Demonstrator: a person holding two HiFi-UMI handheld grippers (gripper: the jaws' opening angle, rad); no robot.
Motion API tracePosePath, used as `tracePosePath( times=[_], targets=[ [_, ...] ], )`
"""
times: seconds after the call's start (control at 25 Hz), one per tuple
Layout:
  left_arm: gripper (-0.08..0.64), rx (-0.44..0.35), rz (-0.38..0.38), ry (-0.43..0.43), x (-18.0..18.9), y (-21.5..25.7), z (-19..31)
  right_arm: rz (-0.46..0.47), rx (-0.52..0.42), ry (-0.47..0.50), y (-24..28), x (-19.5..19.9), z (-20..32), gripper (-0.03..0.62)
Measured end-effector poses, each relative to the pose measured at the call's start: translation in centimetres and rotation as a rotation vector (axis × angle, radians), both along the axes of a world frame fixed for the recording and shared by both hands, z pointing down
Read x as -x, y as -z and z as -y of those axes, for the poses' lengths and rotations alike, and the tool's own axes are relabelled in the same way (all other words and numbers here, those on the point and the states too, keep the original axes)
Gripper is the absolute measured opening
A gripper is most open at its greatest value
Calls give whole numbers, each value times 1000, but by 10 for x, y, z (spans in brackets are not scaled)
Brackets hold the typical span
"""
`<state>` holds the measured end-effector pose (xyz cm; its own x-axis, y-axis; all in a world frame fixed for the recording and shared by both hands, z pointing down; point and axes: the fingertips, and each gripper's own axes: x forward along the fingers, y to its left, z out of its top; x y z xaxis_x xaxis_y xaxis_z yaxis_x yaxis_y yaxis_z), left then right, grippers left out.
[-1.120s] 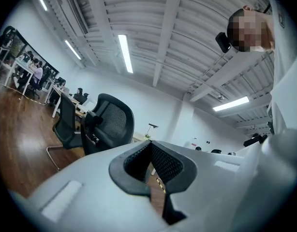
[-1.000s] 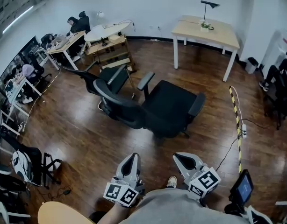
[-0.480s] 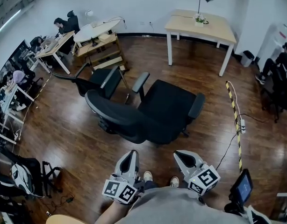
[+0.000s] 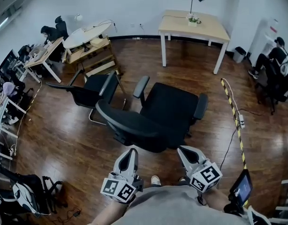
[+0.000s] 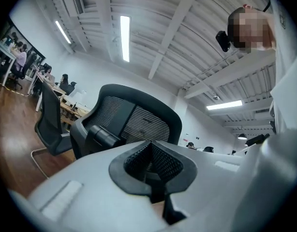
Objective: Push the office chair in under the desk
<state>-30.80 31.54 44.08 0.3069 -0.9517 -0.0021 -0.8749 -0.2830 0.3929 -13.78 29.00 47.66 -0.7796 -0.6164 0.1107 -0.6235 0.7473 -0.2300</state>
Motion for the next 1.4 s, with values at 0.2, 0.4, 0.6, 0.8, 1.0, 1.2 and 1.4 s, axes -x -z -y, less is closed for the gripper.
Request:
tracePosePath(
  times=[0.2, 0.4, 0.6, 0.8, 1.0, 1.2, 1.4],
  targets=[
    [0, -2, 8, 7, 25, -4, 3, -30, -22, -11, -2, 16, 11, 38],
    [0, -8, 2, 72, 47, -1, 6, -77, -13, 59, -9, 35, 30, 295],
    [0, -15, 32, 140, 71, 2, 1, -107, -1, 139, -22, 67, 52, 369],
    [0, -26, 61, 216, 105, -6, -6, -110, 12, 235, -31, 97, 59, 368],
    [0, -25, 85, 259, 129, -8, -3, -106, -2, 364, -29, 121, 40, 168],
    [0, -35, 138, 270, 147, -12, 11, -79, 59, 365, -28, 121, 40, 137],
    [31, -63, 198, 213, 168, -9, 39, -87, 70, 372, -29, 109, 34, 133]
  ],
)
